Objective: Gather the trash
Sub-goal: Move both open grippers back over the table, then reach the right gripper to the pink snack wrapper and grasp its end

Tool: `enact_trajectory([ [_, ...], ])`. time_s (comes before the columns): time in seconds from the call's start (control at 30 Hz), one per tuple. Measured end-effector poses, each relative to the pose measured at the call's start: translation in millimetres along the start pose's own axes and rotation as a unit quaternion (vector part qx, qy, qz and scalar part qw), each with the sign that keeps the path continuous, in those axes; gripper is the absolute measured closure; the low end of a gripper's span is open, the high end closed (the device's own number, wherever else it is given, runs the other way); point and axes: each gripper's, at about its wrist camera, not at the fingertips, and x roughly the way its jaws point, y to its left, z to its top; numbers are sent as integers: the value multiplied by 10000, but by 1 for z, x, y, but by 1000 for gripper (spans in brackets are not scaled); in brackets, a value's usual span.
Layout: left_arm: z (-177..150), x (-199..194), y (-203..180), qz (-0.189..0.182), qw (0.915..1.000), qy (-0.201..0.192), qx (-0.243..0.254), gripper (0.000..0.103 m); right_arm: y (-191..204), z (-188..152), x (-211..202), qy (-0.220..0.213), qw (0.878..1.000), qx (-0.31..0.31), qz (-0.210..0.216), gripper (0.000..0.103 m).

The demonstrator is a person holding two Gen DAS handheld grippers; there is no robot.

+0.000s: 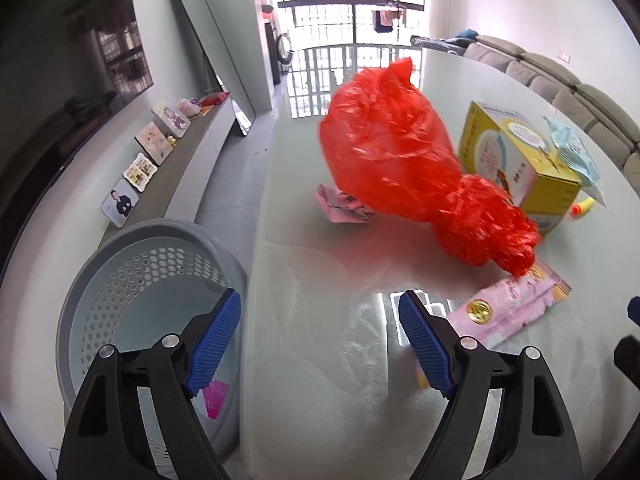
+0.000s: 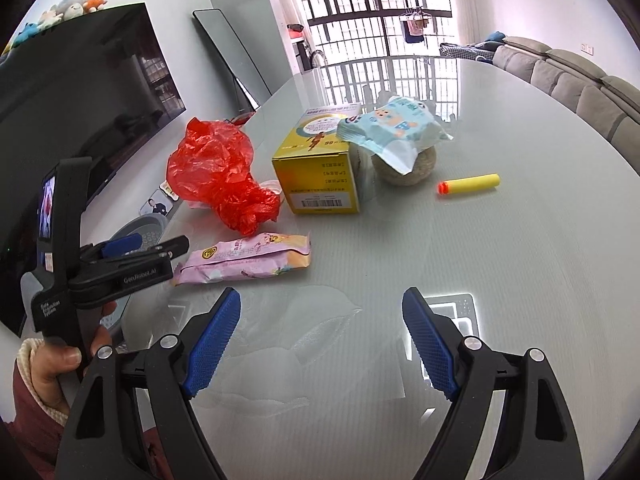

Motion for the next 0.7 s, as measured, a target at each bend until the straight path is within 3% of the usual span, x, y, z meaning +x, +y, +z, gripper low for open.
enact_trajectory([
  [0.43, -31, -23, -51, -787, 9960, 206, 381, 24, -7, -1, -2, -18, 9998, 151, -91, 24],
  [0.7, -37, -34, -77, -979, 9932, 128, 614, 24, -12, 0, 2, 39, 9994, 285, -178, 24],
])
